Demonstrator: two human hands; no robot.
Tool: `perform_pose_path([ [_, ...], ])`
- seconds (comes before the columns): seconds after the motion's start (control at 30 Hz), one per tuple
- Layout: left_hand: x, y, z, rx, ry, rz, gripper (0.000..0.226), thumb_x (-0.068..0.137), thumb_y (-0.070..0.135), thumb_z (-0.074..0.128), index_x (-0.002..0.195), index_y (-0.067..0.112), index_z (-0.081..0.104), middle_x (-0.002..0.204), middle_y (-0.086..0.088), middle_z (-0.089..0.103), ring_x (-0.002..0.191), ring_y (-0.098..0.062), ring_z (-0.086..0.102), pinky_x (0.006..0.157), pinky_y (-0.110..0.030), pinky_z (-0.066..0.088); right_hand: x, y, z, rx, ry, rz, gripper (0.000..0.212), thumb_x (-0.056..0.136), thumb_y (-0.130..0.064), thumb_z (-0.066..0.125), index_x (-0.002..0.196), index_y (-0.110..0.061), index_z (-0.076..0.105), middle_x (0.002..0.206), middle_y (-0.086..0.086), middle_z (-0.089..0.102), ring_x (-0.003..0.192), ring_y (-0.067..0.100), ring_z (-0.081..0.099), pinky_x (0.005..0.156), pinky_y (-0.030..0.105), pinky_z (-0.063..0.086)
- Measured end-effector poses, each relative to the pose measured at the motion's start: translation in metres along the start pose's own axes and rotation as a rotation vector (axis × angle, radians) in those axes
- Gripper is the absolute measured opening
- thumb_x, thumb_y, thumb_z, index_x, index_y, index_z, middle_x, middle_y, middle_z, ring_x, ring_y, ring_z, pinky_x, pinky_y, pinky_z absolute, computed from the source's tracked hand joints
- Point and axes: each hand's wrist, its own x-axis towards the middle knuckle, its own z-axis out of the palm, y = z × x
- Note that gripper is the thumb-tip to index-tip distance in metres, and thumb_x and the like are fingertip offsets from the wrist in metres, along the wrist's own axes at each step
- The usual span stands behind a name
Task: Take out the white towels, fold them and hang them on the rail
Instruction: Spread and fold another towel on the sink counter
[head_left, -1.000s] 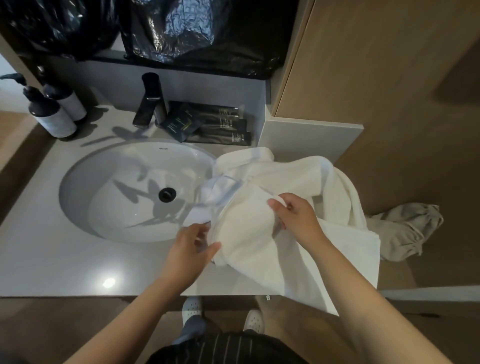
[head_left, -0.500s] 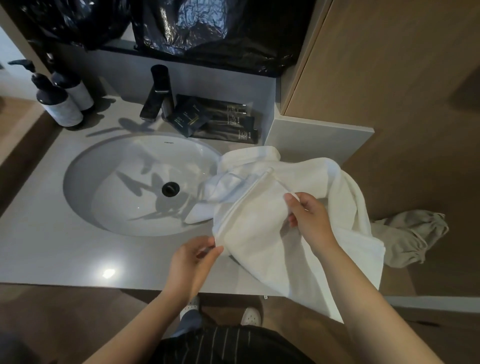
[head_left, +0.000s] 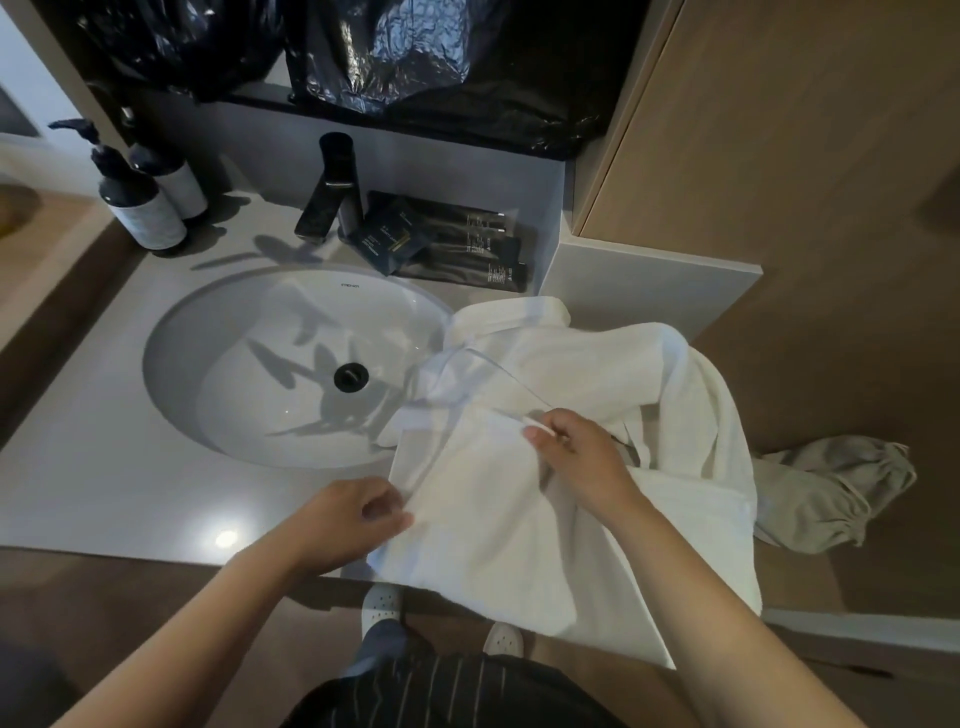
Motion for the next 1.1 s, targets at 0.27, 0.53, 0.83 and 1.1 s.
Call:
perform_pose_path([
  [0.27,0.013,0.012,0.029,-0.212,0.107,-0.092,0.044,0.094,0.044,0.054,0.1,0.001,0.062,0.091,-0.015,0.065,0.075,-0.017,0.057,0.069,-0.024,0.041,0.001,-0.001,0.007,0.083,-0.139,0.018,0.022,0.095,-0.015,0.059,0.081,-0.032,0.058,0.073,-0.01,0.057,0.07,0.008,0.052,0.067,0.021,0.039],
  [0.53,-0.022,-0.001,0.018,-0.463,-0.009,-0.021,0.026,0.084,0.037,0.071,0.092,0.012,0.074,0.09,-0.001,0.075,0.081,-0.014,0.071,0.08,-0.032,0.059,-0.01,0.011,0.005,-0.019,-0.213,0.06,0.01,0.099,-0.024,0.055,0.097,-0.018,0.062,0.084,0.005,0.064,0.081,0.016,0.058,0.074,0.03,0.042],
  [0.83,-0.024,-0.006,0.024,-0.014,0.136,-0.099,0.045,0.077,0.05,0.074,0.054,0.017,0.052,0.057,0.001,0.048,0.049,-0.007,0.041,0.048,-0.016,0.032,-0.015,0.027,0.028,-0.373,-0.174,-0.027,0.036,0.1,-0.032,0.051,0.133,-0.019,0.05,0.123,-0.003,0.054,0.108,0.019,0.055,0.087,0.031,0.044],
  [1.1,0.01,0.03,0.021,-0.56,0.224,-0.242,0.016,0.089,0.02,0.066,0.089,0.004,0.063,0.088,-0.012,0.069,0.082,-0.028,0.064,0.074,-0.037,0.052,-0.017,0.037,0.029,-0.192,-0.089,-0.057,0.011,0.1,-0.027,0.053,0.104,-0.021,0.061,0.089,-0.017,0.052,0.075,-0.001,0.051,0.071,0.021,0.035],
])
